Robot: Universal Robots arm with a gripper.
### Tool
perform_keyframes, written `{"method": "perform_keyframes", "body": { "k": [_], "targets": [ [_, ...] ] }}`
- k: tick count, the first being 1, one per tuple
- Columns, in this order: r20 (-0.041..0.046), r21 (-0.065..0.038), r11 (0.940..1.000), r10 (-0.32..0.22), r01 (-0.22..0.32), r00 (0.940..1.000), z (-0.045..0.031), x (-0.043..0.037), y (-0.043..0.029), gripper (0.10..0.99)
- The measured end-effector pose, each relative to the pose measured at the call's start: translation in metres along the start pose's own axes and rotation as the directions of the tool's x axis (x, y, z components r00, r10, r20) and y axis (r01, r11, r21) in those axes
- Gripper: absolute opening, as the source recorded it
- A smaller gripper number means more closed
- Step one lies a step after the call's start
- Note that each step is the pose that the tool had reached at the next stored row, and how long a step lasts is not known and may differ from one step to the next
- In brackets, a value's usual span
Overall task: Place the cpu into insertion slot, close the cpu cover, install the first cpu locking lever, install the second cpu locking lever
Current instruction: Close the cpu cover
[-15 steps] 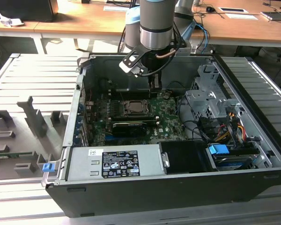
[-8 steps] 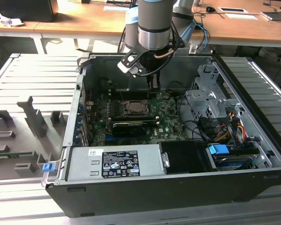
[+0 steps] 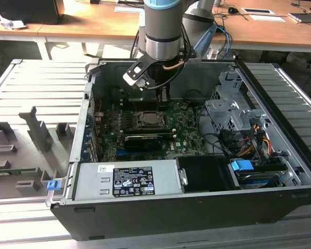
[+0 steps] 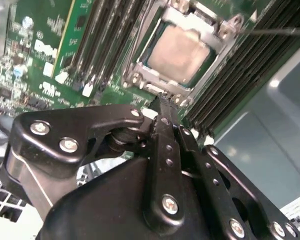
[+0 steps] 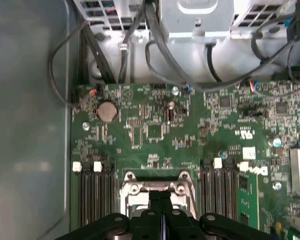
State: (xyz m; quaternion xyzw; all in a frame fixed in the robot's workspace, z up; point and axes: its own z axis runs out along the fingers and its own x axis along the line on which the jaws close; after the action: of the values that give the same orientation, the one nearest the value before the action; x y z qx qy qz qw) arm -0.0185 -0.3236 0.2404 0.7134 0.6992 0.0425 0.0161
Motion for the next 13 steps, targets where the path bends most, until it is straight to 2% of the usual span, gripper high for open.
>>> {"method": "perform_keyframes", "body": {
  "k": [4,5,7,8,13],
  "targets": [
    [-0.0038,0.037,0.9993,-0.011,0.011,0.9999,0.0016,-0.0002,-0.0002,0.106],
    [-0.007,0.038,0.9991,-0.019,0.019,0.9998,0.0021,-0.0002,-0.0005,0.106],
    [-0.0131,0.04,0.9959,-0.08,0.081,0.9967,0.0042,-0.0003,-0.0017,0.106],
    [-0.0134,0.04,0.9957,-0.084,0.084,0.9964,0.0041,-0.0003,-0.0066,0.106],
    [-0.0134,0.04,0.9957,-0.084,0.084,0.9964,0.0038,-0.0004,-0.0109,0.106]
  ]
}}
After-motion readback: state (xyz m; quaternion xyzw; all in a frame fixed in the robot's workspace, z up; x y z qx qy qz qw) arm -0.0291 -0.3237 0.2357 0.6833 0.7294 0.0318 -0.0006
